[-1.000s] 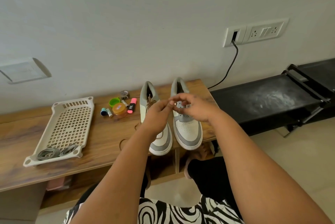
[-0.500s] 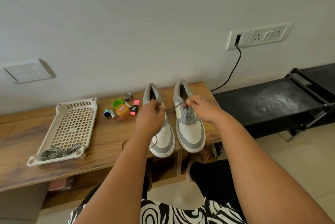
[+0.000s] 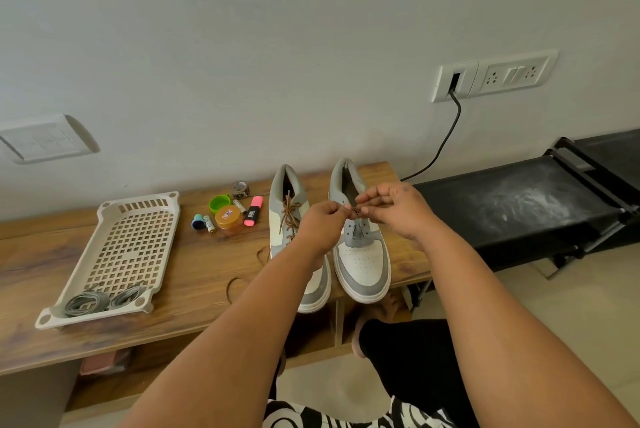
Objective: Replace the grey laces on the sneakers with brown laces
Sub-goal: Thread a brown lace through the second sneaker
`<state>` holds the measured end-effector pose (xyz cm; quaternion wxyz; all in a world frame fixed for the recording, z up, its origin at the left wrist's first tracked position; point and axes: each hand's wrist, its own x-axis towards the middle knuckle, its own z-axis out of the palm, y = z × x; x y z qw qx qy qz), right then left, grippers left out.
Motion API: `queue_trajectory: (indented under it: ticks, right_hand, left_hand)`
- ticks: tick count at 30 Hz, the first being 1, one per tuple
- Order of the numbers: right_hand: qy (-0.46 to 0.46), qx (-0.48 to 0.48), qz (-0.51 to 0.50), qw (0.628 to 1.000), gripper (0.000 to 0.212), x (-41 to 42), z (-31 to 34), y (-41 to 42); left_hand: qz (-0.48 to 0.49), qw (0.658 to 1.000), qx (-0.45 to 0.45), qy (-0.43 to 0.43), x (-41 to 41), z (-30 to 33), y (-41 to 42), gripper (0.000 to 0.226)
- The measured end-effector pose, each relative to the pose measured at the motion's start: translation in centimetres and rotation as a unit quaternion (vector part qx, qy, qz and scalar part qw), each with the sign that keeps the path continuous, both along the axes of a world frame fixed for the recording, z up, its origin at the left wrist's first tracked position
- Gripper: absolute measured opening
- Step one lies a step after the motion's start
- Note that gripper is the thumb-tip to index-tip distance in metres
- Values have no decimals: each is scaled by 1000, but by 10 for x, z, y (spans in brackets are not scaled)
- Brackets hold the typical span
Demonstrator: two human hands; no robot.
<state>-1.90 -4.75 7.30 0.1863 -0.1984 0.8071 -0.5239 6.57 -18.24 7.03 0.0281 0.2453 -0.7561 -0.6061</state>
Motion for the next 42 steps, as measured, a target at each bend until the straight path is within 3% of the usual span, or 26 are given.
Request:
queue_trajectory:
  ticks: [3,5,10,15,24,32,35,38,42]
  right_hand:
    - [79,115,-72,988,9,-7,-11,-7]
    - [93,170,-118,974,19,-8,-18,-15]
    - [60,213,-114,969,42,-9,-33,-32]
    - [56,240,-114,962,38,-17,-37,-34]
    - [-48,174,-65,981,15,-32,-44,-39]
    - [-60,146,-74,985,17,-32,-50,-39]
    - [-60,146,-78,984,18,-32,-49,-38]
    - [-44,157,-68,984,16,-30,-47,-38]
    - [-40,162,-68,984,18,-30,-47,-37]
  left_hand:
    - [19,999,-26,-10,-3,-2,2,26]
    - [32,999,-31,-13,-4,-4,3,25]
    - [25,990,-138,-3,-5,-12,-2,32]
    - [25,979,-202,-14,0,-24,-7,19]
    - [6,959,-282,-15,1,-41,-13,14]
    - [-65,885,-459,38,-14,-43,-9,20]
    - [-85,859,-505,16,-18,-48,-3,16]
    - [-66,882,-464,-54,-23,-53,1,13]
    - [-83,944,-302,-107,-32,-56,-8,12]
